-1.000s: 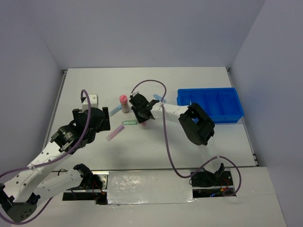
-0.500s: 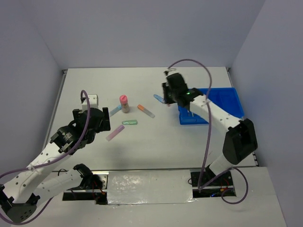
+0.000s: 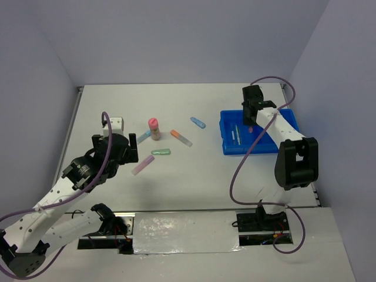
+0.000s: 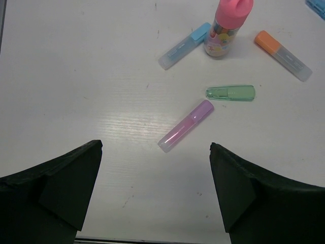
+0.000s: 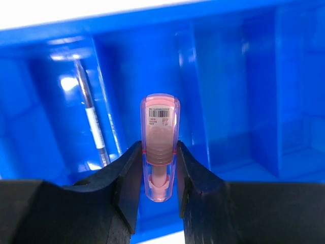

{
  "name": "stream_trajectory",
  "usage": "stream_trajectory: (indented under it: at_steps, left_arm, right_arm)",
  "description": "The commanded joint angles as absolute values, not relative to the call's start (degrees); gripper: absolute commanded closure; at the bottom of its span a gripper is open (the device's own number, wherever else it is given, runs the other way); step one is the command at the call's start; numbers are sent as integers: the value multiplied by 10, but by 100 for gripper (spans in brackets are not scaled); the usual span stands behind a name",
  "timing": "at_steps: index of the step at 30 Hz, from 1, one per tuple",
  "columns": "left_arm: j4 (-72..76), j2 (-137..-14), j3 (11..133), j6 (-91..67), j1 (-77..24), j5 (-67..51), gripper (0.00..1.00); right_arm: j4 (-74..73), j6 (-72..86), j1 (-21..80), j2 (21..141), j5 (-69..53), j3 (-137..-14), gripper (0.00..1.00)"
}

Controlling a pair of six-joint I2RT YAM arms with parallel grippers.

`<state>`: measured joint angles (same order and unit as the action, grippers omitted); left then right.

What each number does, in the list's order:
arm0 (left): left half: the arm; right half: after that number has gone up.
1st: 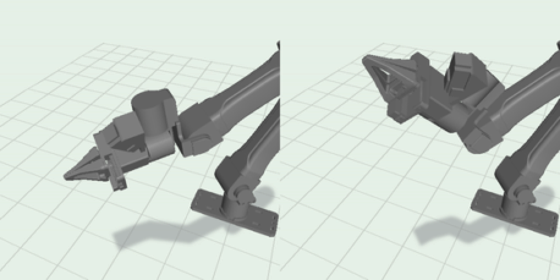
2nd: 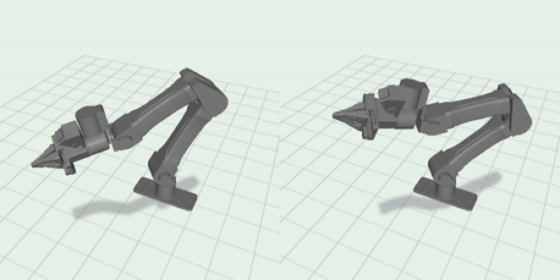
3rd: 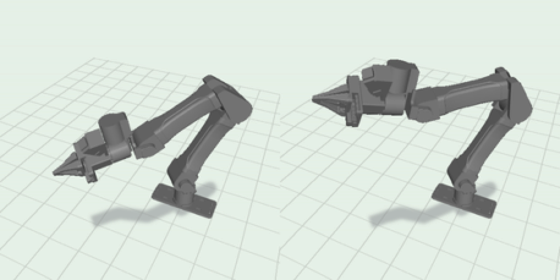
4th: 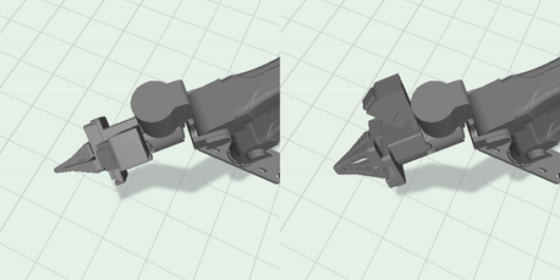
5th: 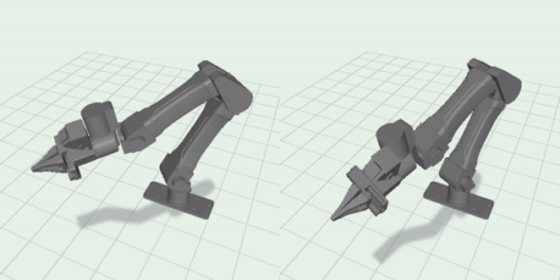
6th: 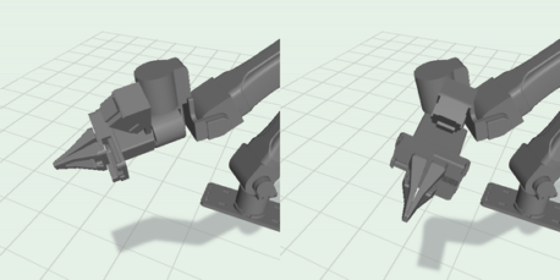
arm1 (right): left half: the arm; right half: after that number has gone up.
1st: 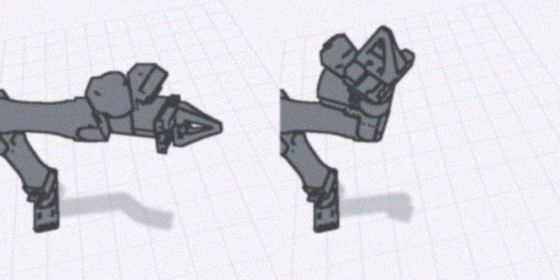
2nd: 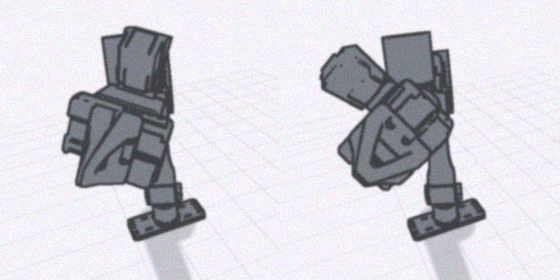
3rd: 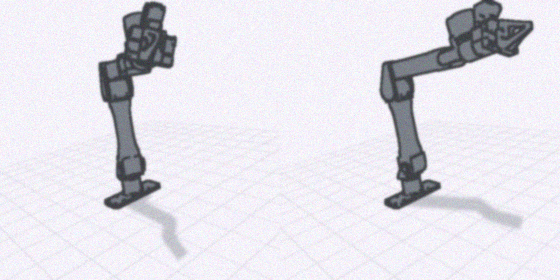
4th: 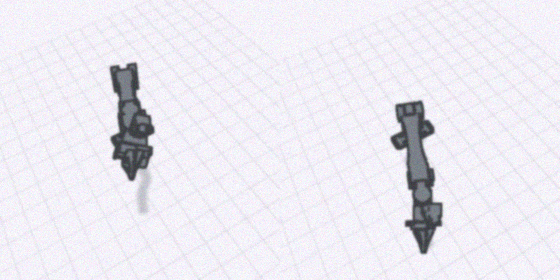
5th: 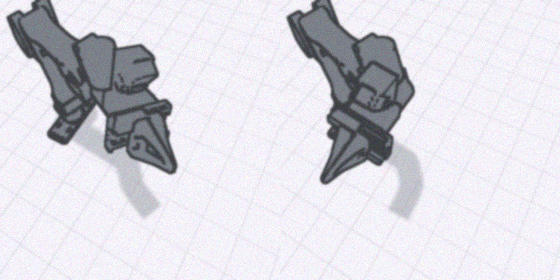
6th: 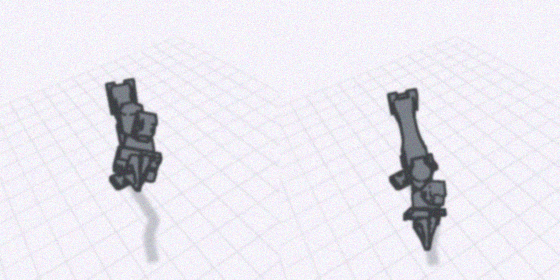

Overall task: Sort the stationery into containers
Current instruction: Place the stationery in the storage box, then pick up the stationery from the center of the board.

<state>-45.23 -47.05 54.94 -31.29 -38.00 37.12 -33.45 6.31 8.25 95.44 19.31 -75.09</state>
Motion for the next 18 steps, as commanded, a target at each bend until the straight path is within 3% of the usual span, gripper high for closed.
stream_trajectory:
  at_steps: [1,2,5,9,10,14,18]
  left_arm:
    - [-431,-471,544,-294,-378,359,1]
    - [-430,-471,544,-294,-378,357,1]
    - [-428,-473,543,-293,-378,354,1]
    - [-428,-475,543,-292,-378,353,1]
    - [-428,-475,544,-292,-378,353,1]
    - [-430,-477,545,-294,-378,358,1]
    - [-431,-478,545,-295,-374,361,1]
  right_arm:
    - [-342,62,84,970,193,-755,71]
    - [-338,64,86,971,187,-750,60]
    - [-334,69,86,971,183,-748,40]
    - [-340,80,90,950,174,-757,32]
    - [-333,82,94,940,170,-756,24]
    - [-295,72,159,903,121,-765,23]
    - [-261,10,228,956,18,-816,24]
